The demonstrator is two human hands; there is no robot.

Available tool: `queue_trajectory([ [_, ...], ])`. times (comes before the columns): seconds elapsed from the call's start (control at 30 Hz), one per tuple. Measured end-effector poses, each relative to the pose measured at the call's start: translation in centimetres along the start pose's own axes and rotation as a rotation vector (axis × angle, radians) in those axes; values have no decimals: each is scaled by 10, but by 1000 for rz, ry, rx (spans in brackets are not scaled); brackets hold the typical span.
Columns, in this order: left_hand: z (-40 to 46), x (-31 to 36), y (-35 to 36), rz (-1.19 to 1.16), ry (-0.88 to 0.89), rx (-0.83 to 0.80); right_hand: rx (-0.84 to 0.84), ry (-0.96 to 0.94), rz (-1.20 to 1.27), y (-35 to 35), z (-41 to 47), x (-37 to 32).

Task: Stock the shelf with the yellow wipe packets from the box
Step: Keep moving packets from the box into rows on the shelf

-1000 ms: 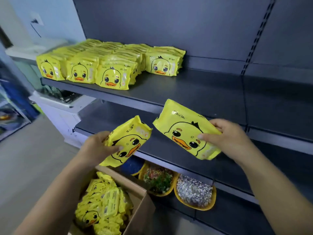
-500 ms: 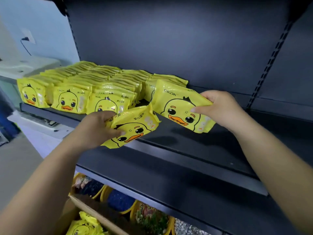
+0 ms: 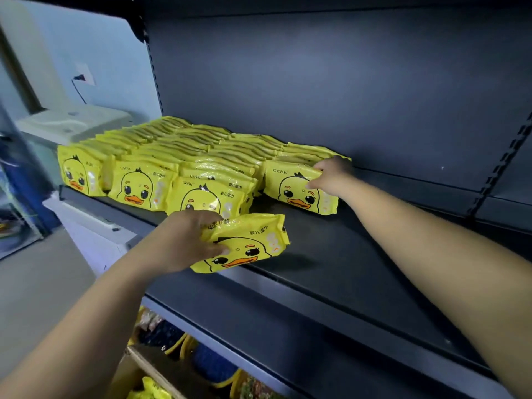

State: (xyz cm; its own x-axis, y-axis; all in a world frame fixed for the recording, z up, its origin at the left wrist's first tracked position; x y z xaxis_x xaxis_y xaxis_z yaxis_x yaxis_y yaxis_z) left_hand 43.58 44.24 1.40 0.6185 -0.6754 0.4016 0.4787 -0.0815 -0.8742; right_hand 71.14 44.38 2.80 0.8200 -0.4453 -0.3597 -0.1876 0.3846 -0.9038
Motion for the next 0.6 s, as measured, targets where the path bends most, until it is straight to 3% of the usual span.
queue_trajectory([
  [0.33,24,15,-1,0,36,-16,114,-52,-95,10,10,8],
  [0.5,42,32,12,22,72,-85,195,-82,248,-4,8,27],
  [0.6,56,52,20,21,137,-143,109,-101,626,-20,-13,24],
])
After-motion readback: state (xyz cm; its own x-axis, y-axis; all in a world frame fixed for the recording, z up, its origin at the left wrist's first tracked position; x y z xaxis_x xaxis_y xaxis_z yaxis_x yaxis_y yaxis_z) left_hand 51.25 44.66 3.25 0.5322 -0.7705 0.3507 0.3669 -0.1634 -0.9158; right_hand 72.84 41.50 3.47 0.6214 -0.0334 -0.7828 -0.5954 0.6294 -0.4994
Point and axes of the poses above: each hand's wrist, its own z-axis towards the middle knuckle, its own y-axis out of the palm, x = y × z, the point moved 8 cm from there along z, towards the middle knuckle, and after that the axes turned 5 degrees about x, right-handed, at the moved point
